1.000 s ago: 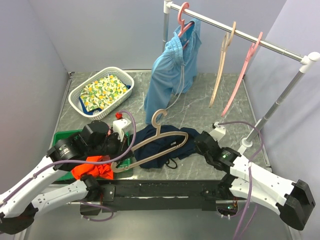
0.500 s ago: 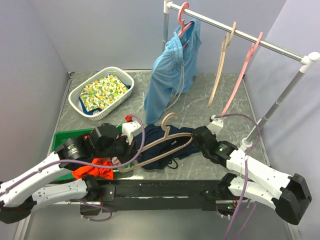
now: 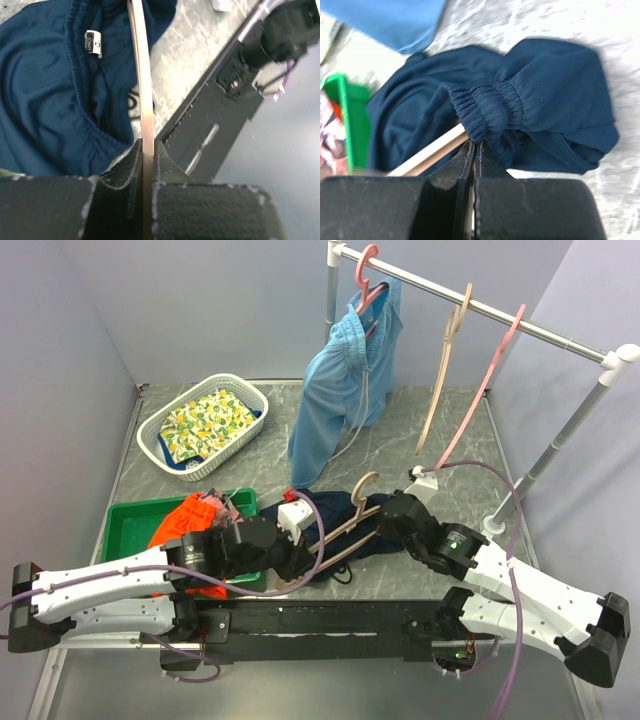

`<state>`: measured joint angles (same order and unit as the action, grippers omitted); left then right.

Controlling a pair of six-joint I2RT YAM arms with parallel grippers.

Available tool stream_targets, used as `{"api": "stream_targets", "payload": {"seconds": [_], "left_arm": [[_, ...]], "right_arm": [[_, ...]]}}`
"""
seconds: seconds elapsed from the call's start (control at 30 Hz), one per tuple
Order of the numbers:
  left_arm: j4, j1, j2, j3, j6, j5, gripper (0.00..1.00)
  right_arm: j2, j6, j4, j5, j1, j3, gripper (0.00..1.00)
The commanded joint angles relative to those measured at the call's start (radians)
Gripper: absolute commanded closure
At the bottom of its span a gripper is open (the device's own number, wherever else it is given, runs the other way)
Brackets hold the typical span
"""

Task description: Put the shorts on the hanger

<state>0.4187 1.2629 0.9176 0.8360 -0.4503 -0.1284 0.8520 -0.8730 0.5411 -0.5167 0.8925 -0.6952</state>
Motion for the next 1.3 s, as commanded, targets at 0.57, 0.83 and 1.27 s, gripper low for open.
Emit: {"api": "stream_targets", "payload": {"seconds": [0.57,0.83,1.27], "left_arm": [[-0.730,0.130,-0.013,-0.425,-0.070,-0.254,0.99],[-0.733,0.156,0.026,-0.430,-0.010,-0.274,0.99],[-0.646,0.240,0.179,-0.322,0.110,-0.338,0.99]], "right_arm": [[-0.059,-0.184,0.161,-0.018,0.060,-0.053,0.35],[-0.254,-0.267,0.197,0.062,-0.123,0.051,0.29],[-0.189,-0.224,0.092,0.374,-0.426,0.071,0.27]]}}
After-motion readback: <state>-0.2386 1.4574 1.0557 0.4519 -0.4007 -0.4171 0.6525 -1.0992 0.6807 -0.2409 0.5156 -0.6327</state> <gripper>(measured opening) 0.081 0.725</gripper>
